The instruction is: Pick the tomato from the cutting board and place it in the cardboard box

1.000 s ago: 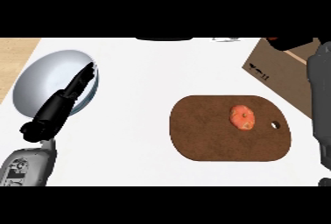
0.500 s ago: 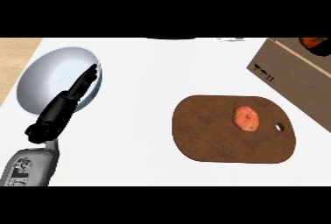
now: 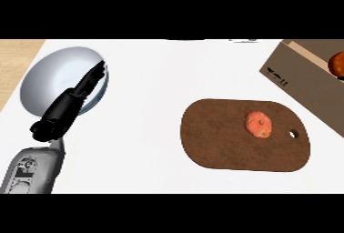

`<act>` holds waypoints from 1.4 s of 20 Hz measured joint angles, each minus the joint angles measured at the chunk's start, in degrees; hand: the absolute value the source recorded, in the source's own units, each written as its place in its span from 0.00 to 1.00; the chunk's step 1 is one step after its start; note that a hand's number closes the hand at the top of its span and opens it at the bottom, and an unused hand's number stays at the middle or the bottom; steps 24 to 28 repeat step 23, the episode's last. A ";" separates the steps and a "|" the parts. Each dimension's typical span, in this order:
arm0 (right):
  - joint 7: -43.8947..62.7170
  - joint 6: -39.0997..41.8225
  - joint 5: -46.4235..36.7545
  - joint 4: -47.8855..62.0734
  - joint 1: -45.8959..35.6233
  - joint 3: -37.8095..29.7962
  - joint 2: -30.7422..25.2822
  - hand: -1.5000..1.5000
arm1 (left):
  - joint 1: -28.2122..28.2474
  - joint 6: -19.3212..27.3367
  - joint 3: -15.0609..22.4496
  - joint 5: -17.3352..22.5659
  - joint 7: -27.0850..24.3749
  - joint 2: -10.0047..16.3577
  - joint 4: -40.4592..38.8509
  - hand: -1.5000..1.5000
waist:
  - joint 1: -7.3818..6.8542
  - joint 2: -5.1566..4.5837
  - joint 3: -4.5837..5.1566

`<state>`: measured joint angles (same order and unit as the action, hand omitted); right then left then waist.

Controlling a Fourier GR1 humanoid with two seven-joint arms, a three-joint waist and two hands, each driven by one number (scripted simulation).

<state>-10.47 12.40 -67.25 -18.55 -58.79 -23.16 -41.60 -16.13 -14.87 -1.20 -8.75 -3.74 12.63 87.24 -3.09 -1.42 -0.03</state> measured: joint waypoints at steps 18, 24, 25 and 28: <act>-15.47 6.34 23.96 10.29 -3.19 -23.76 -4.41 0.00 | 1.63 -0.03 -0.27 0.10 -0.51 -0.23 1.11 0.50 | 0.49 0.07 -0.38; -12.25 6.41 31.20 11.92 -1.25 -31.30 -7.69 0.00 | 1.11 0.02 0.08 -0.02 -0.12 -0.54 1.65 0.50 | 0.03 -0.35 -0.39; -12.25 6.41 31.20 11.92 -1.25 -31.30 -7.69 0.00 | 1.11 0.02 0.08 -0.02 -0.12 -0.54 1.65 0.50 | 0.03 -0.35 -0.39; -12.25 6.41 31.20 11.92 -1.25 -31.30 -7.69 0.00 | 1.11 0.02 0.08 -0.02 -0.12 -0.54 1.65 0.50 | 0.03 -0.35 -0.39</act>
